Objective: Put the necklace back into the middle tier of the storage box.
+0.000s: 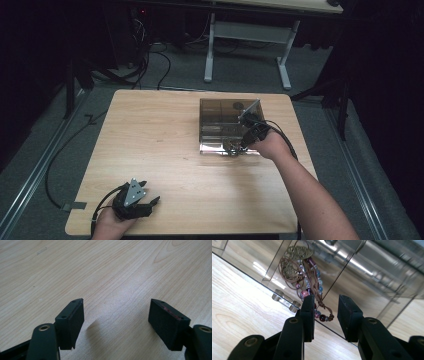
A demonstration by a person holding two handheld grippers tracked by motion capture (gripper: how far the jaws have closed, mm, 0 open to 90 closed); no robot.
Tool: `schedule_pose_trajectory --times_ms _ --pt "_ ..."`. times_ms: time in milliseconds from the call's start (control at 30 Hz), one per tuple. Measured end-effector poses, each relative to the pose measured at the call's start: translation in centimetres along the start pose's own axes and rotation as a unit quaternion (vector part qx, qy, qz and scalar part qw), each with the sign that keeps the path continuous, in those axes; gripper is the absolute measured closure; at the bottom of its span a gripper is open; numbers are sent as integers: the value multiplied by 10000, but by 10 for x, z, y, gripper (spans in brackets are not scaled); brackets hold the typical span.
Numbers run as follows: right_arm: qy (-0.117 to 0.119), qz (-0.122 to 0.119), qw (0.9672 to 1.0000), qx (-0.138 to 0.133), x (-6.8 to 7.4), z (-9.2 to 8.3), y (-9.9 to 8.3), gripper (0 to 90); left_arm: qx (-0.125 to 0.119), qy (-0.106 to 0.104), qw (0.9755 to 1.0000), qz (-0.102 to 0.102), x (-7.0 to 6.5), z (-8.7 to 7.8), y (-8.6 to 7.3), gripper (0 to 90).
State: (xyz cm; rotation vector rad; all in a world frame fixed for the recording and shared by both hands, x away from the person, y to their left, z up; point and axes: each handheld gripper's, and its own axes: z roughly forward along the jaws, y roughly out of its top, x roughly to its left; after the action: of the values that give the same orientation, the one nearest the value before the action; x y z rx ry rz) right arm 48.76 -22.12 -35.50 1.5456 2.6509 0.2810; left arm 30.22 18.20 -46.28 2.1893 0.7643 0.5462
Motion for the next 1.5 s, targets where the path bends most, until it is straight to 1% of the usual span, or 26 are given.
schedule_pose_trajectory --times_ms 33,67,100,133,167,200,233,367,467,500,533,633,667,800,833,867,900,933,967,1000,1033,1100,1267,1300,1400,1500 --pt "31 44 10000 45 0 2 -1 775 3 1 10000 -4 0 0 0 291" --pt "-9 -59 10000 47 1 3 -1 814 3 1 10000 -4 0 0 0 291" --pt "-9 -59 10000 47 1 3 -1 814 4 -2 10000 -8 0 0 0 291" --pt "-7 -137 9999 37 3 3 0 871 6 0 10000 -22 0 0 0 290" --pt "-7 -137 9999 37 3 3 0 871 6 0 10000 -22 0 0 0 290" --pt "-118 -248 9996 -13 7 3 3 874 6 2 10000 -25 0 0 0 290" --pt "-150 -279 9995 -41 8 3 5 874 6 4 10000 -26 0 0 0 291" --pt "-245 -330 9990 -160 15 6 12 873 6 1 10000 -30 0 0 0 291" --pt "-309 -298 9988 -230 20 12 17 872 7 -1 10000 -33 0 0 0 291" --pt "-305 -349 9986 -251 20 14 18 871 7 -1 10000 -33 0 0 0 291" --pt "-283 -307 9989 -229 21 17 20 871 6 -2 10000 -33 0 0 0 291" --pt "-324 -321 9987 -218 24 24 23 869 6 -3 10000 -37 1 0 0 291" --pt "-367 -402 9983 -221 24 26 24 868 4 -4 10000 -41 1 0 0 291" --pt "-456 -448 9979 -124 25 35 27 866 -6 -5 10000 -48 1 0 0 291" --pt "-449 -398 9981 -116 26 36 26 863 -8 -7 10000 -52 1 0 0 291" --pt "-447 -373 9982 -107 26 36 26 861 -7 -10 10000 -55 1 1 0 291" --pt "-427 -456 9980 -134 25 36 26 849 -7 -10 10000 -55 1 1 0 291" --pt "-427 -456 9980 -134 25 36 26 849 -7 -12 10000 -57 1 1 0 291" --pt "-450 -402 9981 -87 25 34 26 807 -7 -13 10000 -59 1 1 0 291" --pt "-424 -465 9979 -139 24 31 25 782 -2 -26 10000 -69 1 1 0 291" --pt "-382 -385 9983 -187 25 27 24 766 -2 -26 10000 -69 1 1 0 291" --pt "-334 -378 9984 -257 25 17 22 748 12 -34 10000 -77 1 0 0 291" --pt "-373 -295 9981 -404 23 0 16 746 9 -15 10000 -62 1 1 0 291" --pt "-377 -357 9979 -392 21 -1 15 749 8 -11 10000 -67 1 1 0 291" --pt "-446 -271 9981 -314 18 4 12 766 2 -13 10000 -82 1 1 0 291" --pt "-421 -313 9983 -247 16 12 10 807 15 -15 10000 -85 1 1 0 291"
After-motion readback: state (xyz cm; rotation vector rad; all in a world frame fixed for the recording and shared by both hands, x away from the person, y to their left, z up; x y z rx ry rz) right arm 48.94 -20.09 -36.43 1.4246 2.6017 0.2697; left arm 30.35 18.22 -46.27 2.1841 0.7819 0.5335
